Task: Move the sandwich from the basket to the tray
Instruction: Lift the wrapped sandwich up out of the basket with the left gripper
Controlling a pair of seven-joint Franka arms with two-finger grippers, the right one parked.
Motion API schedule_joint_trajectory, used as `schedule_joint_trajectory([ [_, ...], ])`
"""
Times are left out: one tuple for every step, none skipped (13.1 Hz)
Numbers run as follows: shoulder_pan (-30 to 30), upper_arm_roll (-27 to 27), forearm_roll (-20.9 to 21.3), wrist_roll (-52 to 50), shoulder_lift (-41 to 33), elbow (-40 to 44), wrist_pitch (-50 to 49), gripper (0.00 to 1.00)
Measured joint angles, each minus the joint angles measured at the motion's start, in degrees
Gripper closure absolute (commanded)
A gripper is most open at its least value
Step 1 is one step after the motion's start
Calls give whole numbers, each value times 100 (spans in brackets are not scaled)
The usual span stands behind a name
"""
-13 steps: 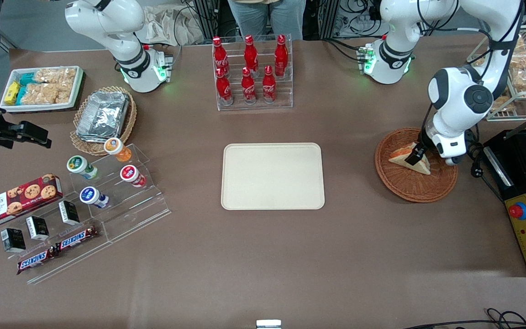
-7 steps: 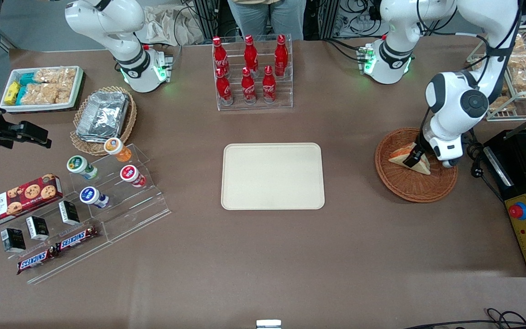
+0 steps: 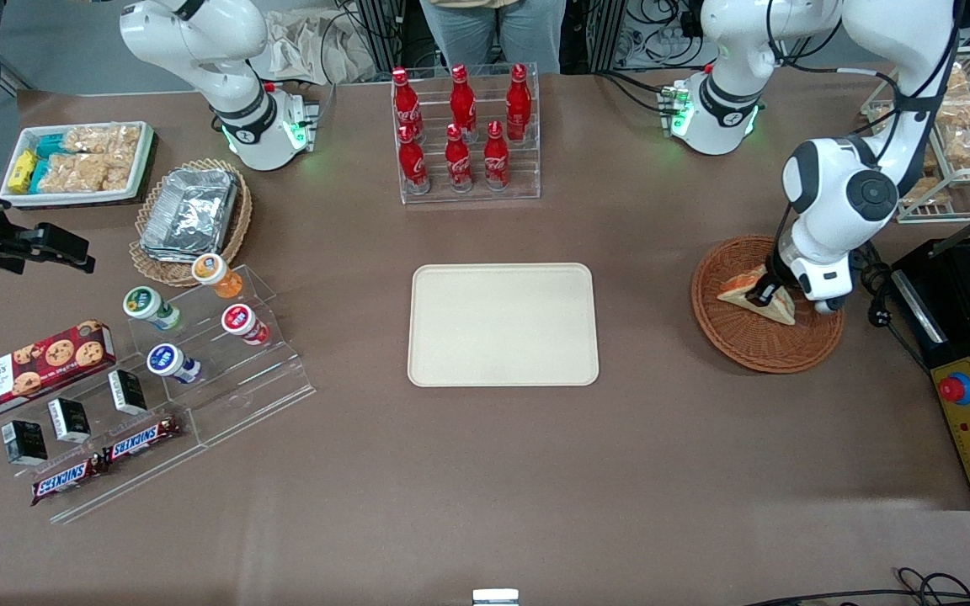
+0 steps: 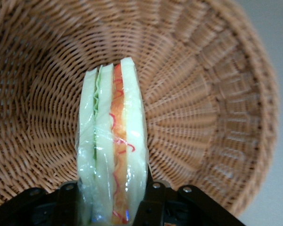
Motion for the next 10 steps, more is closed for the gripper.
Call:
schedule_joint_trajectory([
  [-8, -24, 2, 14, -170, 83, -298, 100],
  [-17, -73, 5, 69, -414, 211, -774, 100],
  [-23, -162, 6, 159, -699, 363, -1272, 100],
  [-29, -259, 6, 265, -977, 534, -1729, 100],
  [-36, -343, 6, 380, -1218, 742, -2181, 100],
  [-39, -423, 6, 525, -1389, 1001, -2646, 100],
  [-40, -513, 6, 709, -1470, 1349, -3127, 100],
  [-43, -594, 3, 907, -1467, 1821, -3687, 100],
  [-51, -651, 1, 1119, -1414, 2354, -4295, 100],
  [-91, -683, 0, 1306, -1332, 2845, -4783, 100],
])
